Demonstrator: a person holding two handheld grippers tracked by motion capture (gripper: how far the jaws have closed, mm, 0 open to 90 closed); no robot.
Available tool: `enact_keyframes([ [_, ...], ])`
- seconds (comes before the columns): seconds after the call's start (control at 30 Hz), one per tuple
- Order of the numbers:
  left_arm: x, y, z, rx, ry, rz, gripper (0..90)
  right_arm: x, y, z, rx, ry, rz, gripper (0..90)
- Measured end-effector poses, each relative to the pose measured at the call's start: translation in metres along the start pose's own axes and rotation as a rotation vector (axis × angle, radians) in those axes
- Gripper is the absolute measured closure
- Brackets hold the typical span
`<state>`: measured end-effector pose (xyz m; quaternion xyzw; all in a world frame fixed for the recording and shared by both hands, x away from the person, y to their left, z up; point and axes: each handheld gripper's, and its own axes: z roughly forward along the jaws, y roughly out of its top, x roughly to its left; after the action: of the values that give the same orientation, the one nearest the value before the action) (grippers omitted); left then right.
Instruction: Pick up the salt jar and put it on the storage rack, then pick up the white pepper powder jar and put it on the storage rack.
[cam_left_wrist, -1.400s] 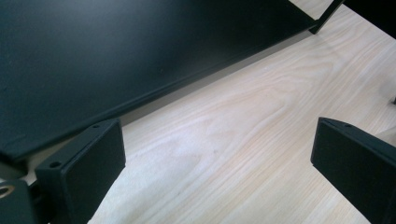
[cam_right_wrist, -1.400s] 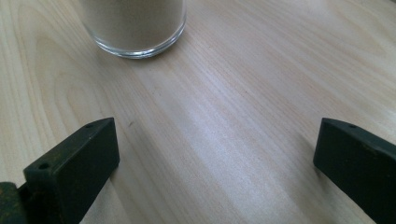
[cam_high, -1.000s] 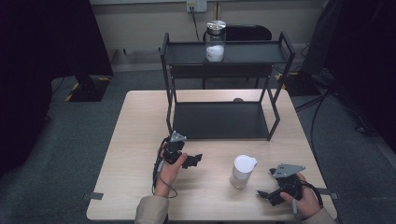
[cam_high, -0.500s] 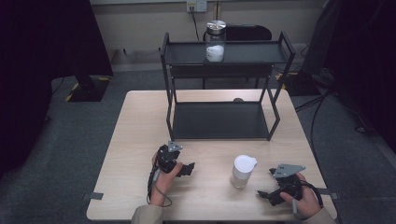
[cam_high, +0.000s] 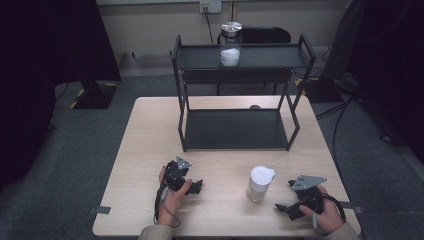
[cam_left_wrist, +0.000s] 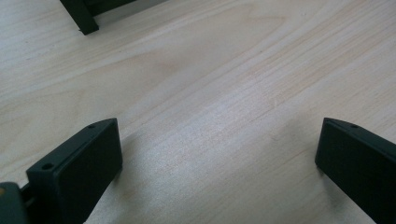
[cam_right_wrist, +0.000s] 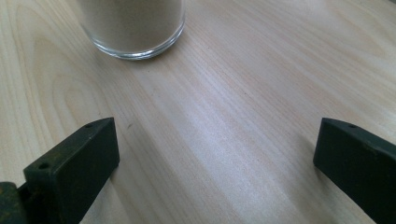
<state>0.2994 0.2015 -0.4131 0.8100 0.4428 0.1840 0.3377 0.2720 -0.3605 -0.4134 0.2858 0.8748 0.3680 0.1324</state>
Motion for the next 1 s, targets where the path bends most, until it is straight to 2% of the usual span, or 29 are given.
enact_keyframes([
  [0.1,0.0,-0.007,0.0,-0.027,0.001,0.0,0.0,0.0,0.0,0.0,0.0,0.0,0.0,0.0],
  [0.5,0.0,-0.007,0.0,-0.028,0.002,-0.001,0.0,0.002,0.0,0.0,0.0,-0.004,0.005,0.0],
  [0.7,0.0,-0.007,0.0,-0.028,0.002,0.0,0.0,0.002,0.006,-0.001,0.021,-0.007,0.017,0.7],
  [0.8,0.0,-0.007,0.0,-0.028,0.002,0.0,0.0,0.0,0.007,-0.001,0.01,0.014,0.029,1.5],
  [1.0,0.0,-0.007,0.0,-0.028,0.003,-0.001,0.0,0.004,0.012,-0.003,-0.033,0.042,0.038,1.3],
])
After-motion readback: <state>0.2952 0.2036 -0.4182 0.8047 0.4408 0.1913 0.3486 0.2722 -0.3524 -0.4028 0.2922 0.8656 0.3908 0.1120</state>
